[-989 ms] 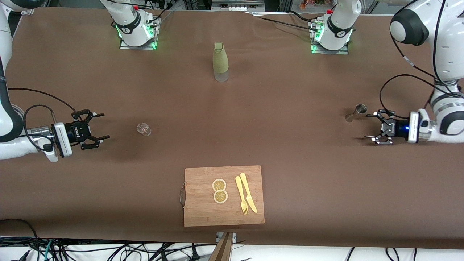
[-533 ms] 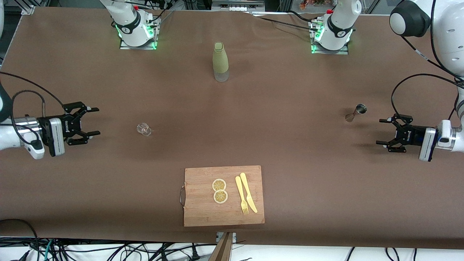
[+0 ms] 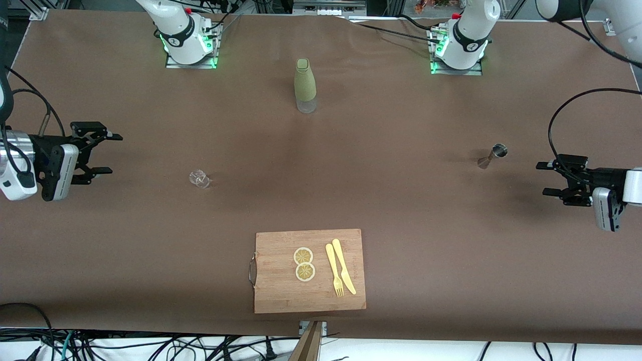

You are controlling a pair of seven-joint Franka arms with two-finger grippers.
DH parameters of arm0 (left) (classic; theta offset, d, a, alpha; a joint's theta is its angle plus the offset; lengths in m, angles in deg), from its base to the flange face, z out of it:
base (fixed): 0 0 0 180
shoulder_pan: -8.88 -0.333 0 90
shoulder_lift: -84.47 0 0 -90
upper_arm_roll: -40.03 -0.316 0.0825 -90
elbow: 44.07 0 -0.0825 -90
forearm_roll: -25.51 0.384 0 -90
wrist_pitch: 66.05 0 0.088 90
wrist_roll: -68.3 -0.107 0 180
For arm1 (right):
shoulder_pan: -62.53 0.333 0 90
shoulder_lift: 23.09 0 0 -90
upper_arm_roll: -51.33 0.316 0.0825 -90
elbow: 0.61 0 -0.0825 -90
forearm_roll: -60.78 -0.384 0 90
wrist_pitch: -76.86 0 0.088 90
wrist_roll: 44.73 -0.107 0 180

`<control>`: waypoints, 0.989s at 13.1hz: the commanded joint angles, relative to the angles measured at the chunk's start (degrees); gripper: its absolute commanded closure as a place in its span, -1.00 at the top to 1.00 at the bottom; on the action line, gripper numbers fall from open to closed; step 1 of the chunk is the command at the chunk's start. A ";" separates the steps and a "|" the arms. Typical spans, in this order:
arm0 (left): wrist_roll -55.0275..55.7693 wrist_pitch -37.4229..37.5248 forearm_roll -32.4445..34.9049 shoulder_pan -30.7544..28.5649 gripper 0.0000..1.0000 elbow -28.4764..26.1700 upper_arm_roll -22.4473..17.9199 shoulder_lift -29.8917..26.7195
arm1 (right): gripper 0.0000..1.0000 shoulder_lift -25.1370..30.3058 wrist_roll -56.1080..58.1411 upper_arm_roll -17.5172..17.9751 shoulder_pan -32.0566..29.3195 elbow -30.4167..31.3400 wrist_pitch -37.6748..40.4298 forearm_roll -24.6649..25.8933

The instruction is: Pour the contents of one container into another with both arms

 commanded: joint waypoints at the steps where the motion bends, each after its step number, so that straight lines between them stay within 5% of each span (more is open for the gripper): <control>1: 13.56 -2.87 10.51 0.73 1.00 -0.65 5.96 -5.45 | 1.00 6.07 -11.95 -2.33 5.22 3.46 -0.38 3.71; 7: 51.55 -0.95 32.42 0.82 1.00 -1.00 22.75 -17.94 | 1.00 13.55 -38.93 -6.72 15.07 7.68 -1.08 16.72; 13: 54.75 -1.30 32.34 0.74 1.00 -0.82 22.68 -22.25 | 1.00 18.29 -63.56 -10.76 16.84 12.69 -9.78 18.66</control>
